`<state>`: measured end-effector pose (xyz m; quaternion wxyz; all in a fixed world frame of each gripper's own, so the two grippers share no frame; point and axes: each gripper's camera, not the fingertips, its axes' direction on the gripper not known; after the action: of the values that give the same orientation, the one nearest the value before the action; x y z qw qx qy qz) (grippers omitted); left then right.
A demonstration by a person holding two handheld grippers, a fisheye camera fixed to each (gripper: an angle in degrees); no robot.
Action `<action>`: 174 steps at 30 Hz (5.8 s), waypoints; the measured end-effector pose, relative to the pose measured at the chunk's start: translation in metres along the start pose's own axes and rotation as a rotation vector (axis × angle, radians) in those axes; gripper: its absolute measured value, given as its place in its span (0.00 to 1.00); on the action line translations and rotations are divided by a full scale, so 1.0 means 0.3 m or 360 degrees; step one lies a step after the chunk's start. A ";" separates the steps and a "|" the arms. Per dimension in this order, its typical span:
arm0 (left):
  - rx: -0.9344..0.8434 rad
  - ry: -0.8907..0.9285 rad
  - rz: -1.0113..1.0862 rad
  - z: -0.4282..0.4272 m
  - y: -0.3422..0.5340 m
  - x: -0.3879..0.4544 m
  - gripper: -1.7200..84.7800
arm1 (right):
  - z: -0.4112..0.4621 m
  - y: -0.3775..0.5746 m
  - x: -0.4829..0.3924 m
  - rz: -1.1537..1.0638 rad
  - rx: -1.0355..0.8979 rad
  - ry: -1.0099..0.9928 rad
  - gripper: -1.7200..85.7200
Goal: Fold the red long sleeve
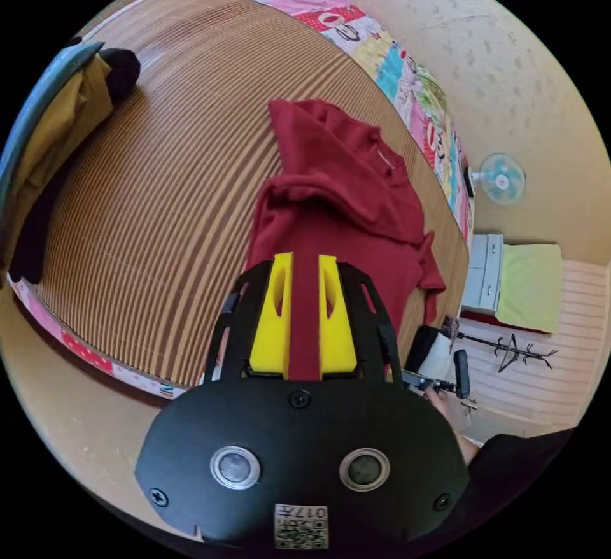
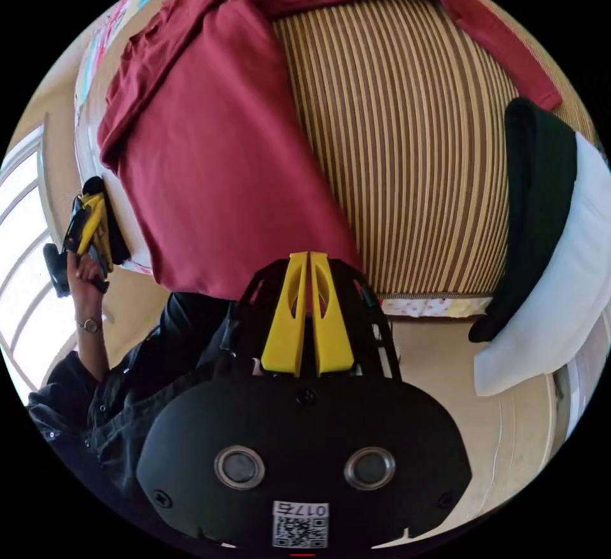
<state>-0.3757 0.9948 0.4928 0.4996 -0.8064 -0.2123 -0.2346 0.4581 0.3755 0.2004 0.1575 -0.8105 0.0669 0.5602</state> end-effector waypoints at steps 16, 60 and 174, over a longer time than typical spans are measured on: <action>-0.0232 0.0051 0.0303 0.256 -0.617 0.056 0.07 | 0.023 -0.090 -0.421 -0.0603 0.0166 -0.0079 0.03; 0.0143 0.0167 0.0189 -0.105 -0.096 -0.041 0.11 | -0.648 -0.362 -0.849 -0.0616 0.1232 -0.0533 0.05; -0.0498 0.0585 0.0327 0.051 -0.288 -0.201 0.07 | -0.296 -0.322 -0.519 -0.0036 0.0506 -0.0086 0.02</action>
<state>-0.4712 1.0376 0.5123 0.4202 -0.8351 0.0040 -0.3551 0.5077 0.4264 0.3912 0.2919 -0.7608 0.1414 0.5622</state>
